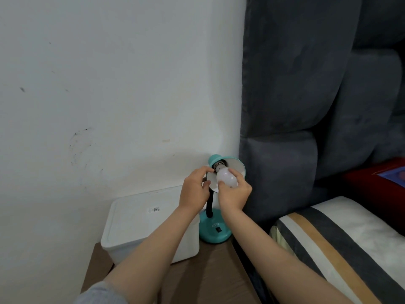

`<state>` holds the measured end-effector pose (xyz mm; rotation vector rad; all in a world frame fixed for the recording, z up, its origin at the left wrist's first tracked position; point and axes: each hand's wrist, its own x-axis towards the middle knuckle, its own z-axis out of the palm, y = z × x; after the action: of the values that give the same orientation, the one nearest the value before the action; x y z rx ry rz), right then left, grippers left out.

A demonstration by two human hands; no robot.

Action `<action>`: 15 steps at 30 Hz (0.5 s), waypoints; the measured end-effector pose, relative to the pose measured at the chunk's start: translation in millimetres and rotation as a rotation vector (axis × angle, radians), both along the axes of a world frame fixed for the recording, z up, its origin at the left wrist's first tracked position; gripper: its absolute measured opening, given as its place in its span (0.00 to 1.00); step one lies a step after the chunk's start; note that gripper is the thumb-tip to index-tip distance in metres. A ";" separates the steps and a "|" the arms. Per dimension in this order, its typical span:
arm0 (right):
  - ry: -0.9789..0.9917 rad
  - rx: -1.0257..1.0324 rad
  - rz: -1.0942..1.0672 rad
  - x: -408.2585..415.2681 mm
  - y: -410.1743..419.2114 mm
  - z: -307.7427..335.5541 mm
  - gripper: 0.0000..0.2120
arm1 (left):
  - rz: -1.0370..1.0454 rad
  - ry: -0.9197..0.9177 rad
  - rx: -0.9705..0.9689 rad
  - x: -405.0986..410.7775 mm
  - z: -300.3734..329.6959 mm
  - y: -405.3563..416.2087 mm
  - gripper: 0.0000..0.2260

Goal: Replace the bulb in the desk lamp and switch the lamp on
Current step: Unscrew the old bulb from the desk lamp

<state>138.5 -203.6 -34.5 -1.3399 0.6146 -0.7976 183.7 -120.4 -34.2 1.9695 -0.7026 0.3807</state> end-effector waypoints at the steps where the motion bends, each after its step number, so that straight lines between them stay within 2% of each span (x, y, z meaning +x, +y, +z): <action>1: -0.011 -0.020 0.004 -1.7 0.1 -0.7 0.21 | -0.001 -0.003 -0.003 -0.1 -0.1 -0.5 0.17; 3: -0.008 -0.026 -0.007 -3.6 2.8 0.2 0.24 | -0.001 0.001 -0.008 -1.2 -0.5 -1.3 0.17; 7: 0.032 0.104 -0.043 0.2 4.2 3.2 0.32 | 0.005 0.000 -0.007 -1.5 -1.4 -1.4 0.17; 9: 0.047 0.123 -0.051 2.8 4.6 4.5 0.30 | 0.005 0.005 -0.008 -1.9 -0.8 -1.1 0.16; 12: 0.038 0.075 -0.035 0.6 4.6 6.8 0.22 | 0.002 0.010 -0.011 -1.8 -0.1 -0.5 0.16; 15: 0.004 0.024 0.013 -2.0 2.7 5.6 0.24 | 0.002 0.004 -0.008 -0.9 -0.9 -0.4 0.17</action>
<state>136.5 -200.9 -28.9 -1.3226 0.6166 -0.7747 182.8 -120.8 -35.1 1.9632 -0.6964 0.3801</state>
